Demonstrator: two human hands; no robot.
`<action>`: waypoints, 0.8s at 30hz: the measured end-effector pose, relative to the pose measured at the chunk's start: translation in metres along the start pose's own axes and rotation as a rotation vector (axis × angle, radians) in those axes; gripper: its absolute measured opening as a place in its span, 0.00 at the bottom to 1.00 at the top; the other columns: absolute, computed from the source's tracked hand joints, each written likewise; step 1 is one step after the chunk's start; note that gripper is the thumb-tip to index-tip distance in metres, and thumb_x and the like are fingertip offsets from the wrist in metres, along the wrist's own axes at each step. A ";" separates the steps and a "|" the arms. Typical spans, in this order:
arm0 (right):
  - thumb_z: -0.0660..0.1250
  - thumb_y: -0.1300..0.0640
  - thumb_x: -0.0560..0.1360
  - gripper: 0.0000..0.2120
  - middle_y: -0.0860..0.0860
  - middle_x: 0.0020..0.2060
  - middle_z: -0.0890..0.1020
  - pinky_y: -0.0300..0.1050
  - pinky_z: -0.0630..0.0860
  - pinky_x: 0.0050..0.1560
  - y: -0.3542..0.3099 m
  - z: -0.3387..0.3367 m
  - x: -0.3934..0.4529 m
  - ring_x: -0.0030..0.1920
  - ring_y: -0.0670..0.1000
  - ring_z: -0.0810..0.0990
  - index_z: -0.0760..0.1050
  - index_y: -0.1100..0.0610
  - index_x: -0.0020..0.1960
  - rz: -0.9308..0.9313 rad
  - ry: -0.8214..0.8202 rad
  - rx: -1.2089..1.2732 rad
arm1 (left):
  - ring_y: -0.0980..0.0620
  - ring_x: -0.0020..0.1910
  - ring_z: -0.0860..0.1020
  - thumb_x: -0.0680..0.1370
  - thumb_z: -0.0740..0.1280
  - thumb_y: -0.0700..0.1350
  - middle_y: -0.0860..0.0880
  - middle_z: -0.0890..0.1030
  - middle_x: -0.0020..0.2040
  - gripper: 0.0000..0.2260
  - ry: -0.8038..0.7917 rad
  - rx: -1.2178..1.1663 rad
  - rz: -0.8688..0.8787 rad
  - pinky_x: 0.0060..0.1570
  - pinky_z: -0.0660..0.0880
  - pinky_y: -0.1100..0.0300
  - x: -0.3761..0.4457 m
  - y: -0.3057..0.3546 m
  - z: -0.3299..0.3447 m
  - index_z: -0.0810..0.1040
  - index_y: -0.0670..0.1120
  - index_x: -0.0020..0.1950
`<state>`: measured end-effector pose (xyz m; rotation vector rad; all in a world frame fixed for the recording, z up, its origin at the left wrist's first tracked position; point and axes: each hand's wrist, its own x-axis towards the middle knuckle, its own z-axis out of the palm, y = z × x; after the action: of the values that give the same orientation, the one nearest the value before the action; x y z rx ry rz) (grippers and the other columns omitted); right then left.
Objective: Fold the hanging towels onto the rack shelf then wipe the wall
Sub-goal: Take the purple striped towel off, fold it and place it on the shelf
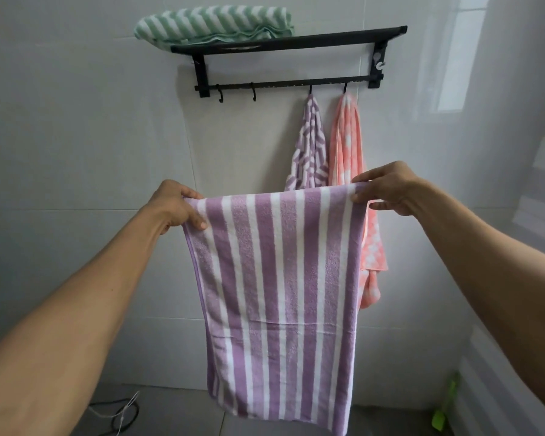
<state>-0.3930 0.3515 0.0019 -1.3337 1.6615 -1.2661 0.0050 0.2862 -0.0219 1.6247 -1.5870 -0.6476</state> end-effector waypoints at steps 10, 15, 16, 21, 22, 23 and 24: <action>0.75 0.63 0.75 0.05 0.54 0.51 0.81 0.47 0.79 0.44 0.010 0.002 0.005 0.54 0.53 0.79 0.80 0.56 0.43 -0.050 -0.014 -0.158 | 0.41 0.49 0.82 0.67 0.81 0.38 0.39 0.85 0.46 0.12 0.178 0.287 0.093 0.49 0.79 0.52 0.000 0.009 0.005 0.87 0.39 0.49; 0.74 0.61 0.76 0.03 0.54 0.47 0.82 0.50 0.79 0.49 0.014 -0.001 0.010 0.47 0.51 0.80 0.80 0.57 0.46 -0.048 -0.047 -0.118 | 0.45 0.44 0.78 0.68 0.80 0.38 0.42 0.82 0.43 0.10 0.081 0.170 0.083 0.44 0.73 0.57 0.000 0.003 -0.001 0.84 0.40 0.46; 0.74 0.61 0.76 0.03 0.54 0.46 0.81 0.52 0.80 0.51 0.009 -0.001 0.010 0.46 0.51 0.80 0.80 0.57 0.46 -0.075 -0.025 -0.074 | 0.46 0.44 0.78 0.69 0.79 0.37 0.43 0.81 0.43 0.09 0.065 0.109 0.085 0.43 0.73 0.58 0.002 0.005 -0.005 0.83 0.40 0.46; 0.82 0.55 0.66 0.27 0.51 0.53 0.85 0.58 0.79 0.55 0.002 -0.010 -0.001 0.52 0.53 0.83 0.76 0.52 0.62 -0.112 -0.142 0.264 | 0.47 0.50 0.83 0.73 0.76 0.38 0.45 0.83 0.56 0.19 -0.073 -0.588 0.091 0.51 0.80 0.49 -0.005 0.008 -0.008 0.77 0.41 0.62; 0.85 0.50 0.59 0.36 0.52 0.54 0.85 0.59 0.78 0.57 0.017 -0.005 -0.007 0.54 0.54 0.83 0.76 0.54 0.63 -0.024 -0.193 0.142 | 0.47 0.49 0.83 0.74 0.75 0.39 0.43 0.84 0.57 0.16 -0.125 -0.574 0.053 0.52 0.81 0.49 -0.012 -0.004 0.004 0.79 0.40 0.60; 0.87 0.46 0.53 0.41 0.53 0.54 0.86 0.61 0.78 0.60 0.040 0.002 -0.011 0.55 0.56 0.83 0.78 0.57 0.62 0.058 -0.218 0.024 | 0.47 0.46 0.84 0.74 0.74 0.41 0.40 0.84 0.57 0.12 -0.148 -0.559 -0.007 0.50 0.81 0.50 -0.019 -0.021 0.020 0.81 0.39 0.56; 0.86 0.44 0.52 0.41 0.55 0.54 0.86 0.62 0.79 0.60 0.065 0.009 -0.014 0.55 0.57 0.83 0.79 0.60 0.59 0.128 -0.216 -0.049 | 0.46 0.43 0.84 0.75 0.74 0.42 0.38 0.84 0.56 0.09 -0.137 -0.552 -0.072 0.47 0.82 0.52 -0.026 -0.037 0.034 0.82 0.40 0.52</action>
<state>-0.4020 0.3631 -0.0633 -1.3202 1.6061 -0.9773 -0.0027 0.3040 -0.0755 1.2448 -1.2891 -1.1410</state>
